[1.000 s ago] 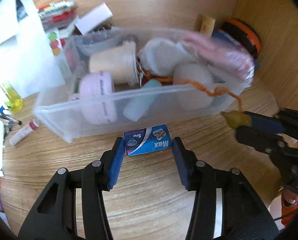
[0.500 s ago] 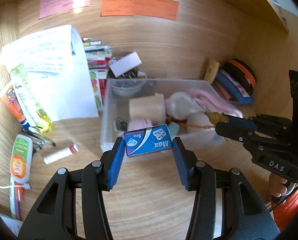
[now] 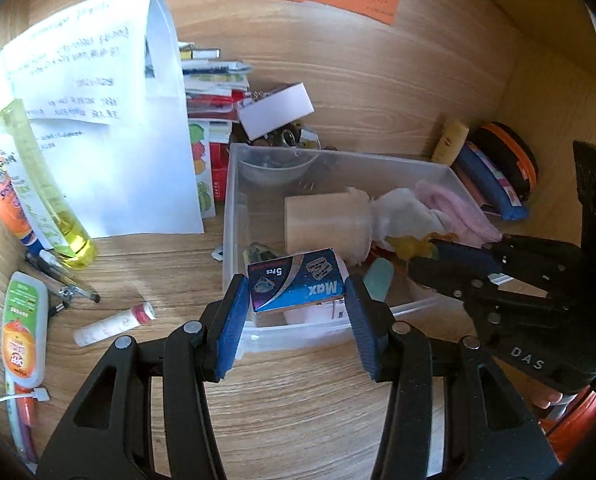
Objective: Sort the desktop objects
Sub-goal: 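Drop the keychain into the box with the right tool while the left drops the Max box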
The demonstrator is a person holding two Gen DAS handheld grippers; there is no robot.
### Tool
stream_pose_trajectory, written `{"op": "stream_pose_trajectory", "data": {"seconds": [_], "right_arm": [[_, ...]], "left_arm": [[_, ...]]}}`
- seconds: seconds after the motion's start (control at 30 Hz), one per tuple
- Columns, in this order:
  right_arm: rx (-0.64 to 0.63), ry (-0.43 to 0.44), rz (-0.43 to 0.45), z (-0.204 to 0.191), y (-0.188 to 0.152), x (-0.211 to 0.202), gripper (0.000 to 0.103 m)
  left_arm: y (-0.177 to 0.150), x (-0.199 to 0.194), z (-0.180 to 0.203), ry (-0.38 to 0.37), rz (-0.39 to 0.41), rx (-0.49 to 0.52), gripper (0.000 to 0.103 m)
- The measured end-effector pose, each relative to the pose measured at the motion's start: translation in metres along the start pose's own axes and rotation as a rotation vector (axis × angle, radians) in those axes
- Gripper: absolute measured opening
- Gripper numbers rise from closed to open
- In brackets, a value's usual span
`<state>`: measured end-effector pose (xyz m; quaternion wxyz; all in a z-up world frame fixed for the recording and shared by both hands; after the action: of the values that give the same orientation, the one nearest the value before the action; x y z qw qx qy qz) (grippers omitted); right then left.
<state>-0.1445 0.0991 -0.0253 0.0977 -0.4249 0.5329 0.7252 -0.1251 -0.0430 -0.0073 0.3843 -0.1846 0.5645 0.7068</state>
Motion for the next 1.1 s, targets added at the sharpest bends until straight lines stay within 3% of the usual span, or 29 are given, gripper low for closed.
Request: {"op": "stream_pose_trajectory", "data": {"seconds": [0.2,0.33,0.5,0.87,1.1], "right_arm": [[-0.014,-0.007,-0.024,-0.004,0.000,0.008,0.018],[-0.006,0.017,-0.029,-0.004,0.000,0.007,0.026],[0.025,0.029,-0.031,-0.001,-0.004,0.003,0.027],[0.050,0.034,-0.011,0.002,-0.021,-0.028,0.028],[0.041,-0.028,0.069,-0.003,-0.031,-0.062,0.049]], "left_arm": [[-0.002,0.002,0.000,-0.021,-0.006,-0.006,0.049],[-0.002,0.001,0.003,-0.023,-0.009,0.001,0.049],[-0.005,-0.007,0.007,-0.024,-0.002,0.006,0.049],[-0.017,-0.036,0.025,-0.014,0.022,0.050,0.061],[-0.023,-0.055,0.036,0.019,0.071,0.065,0.074]]}}
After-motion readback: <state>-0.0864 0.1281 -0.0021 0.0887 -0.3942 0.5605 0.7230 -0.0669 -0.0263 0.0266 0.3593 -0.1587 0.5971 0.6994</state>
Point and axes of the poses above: each gripper's, at about its wrist camera, not at the fingertips, and x roughly the way its jaws point, z to its right, y to its top, the point moved 2 cm from there along x, roughly the way its jaws point, and after that the axes turned 11 degrees about -y, right-handed, at the moved point
